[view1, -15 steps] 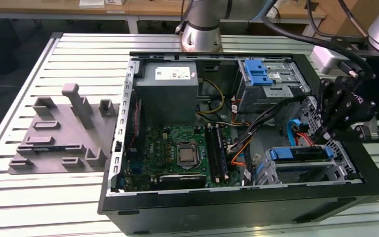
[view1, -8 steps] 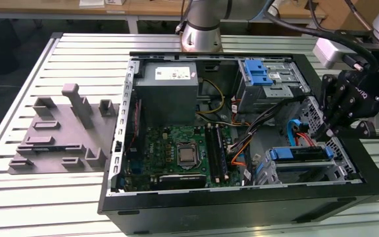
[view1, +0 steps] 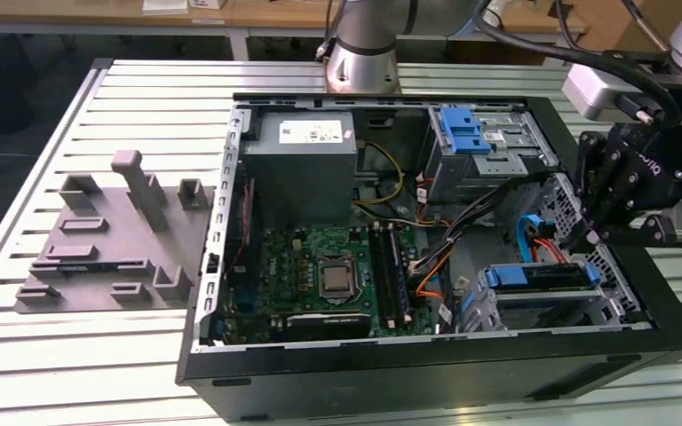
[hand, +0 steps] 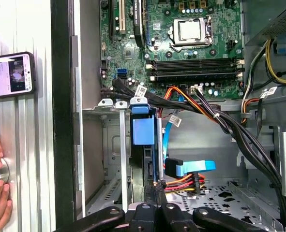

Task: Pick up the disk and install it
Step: 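Insert the second disk wire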

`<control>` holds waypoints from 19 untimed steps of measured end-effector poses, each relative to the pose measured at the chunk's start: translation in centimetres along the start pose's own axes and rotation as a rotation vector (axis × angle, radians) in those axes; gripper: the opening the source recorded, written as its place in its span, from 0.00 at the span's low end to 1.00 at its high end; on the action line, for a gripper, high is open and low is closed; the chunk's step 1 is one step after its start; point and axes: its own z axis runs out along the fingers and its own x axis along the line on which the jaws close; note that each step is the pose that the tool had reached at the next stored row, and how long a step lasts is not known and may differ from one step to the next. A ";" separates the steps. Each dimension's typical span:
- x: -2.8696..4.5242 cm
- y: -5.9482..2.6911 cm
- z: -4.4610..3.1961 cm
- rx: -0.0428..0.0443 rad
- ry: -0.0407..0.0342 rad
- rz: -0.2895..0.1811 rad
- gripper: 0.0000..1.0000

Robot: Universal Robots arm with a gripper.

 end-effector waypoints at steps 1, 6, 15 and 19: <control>0.01 0.11 0.01 0.0002 0.0000 0.000 0.11; 0.03 0.30 -0.19 0.0013 -0.0001 0.000 0.11; 0.13 0.95 -1.08 0.0033 -0.0004 0.000 0.11; 0.18 1.59 -1.12 0.0041 -0.0001 0.000 0.11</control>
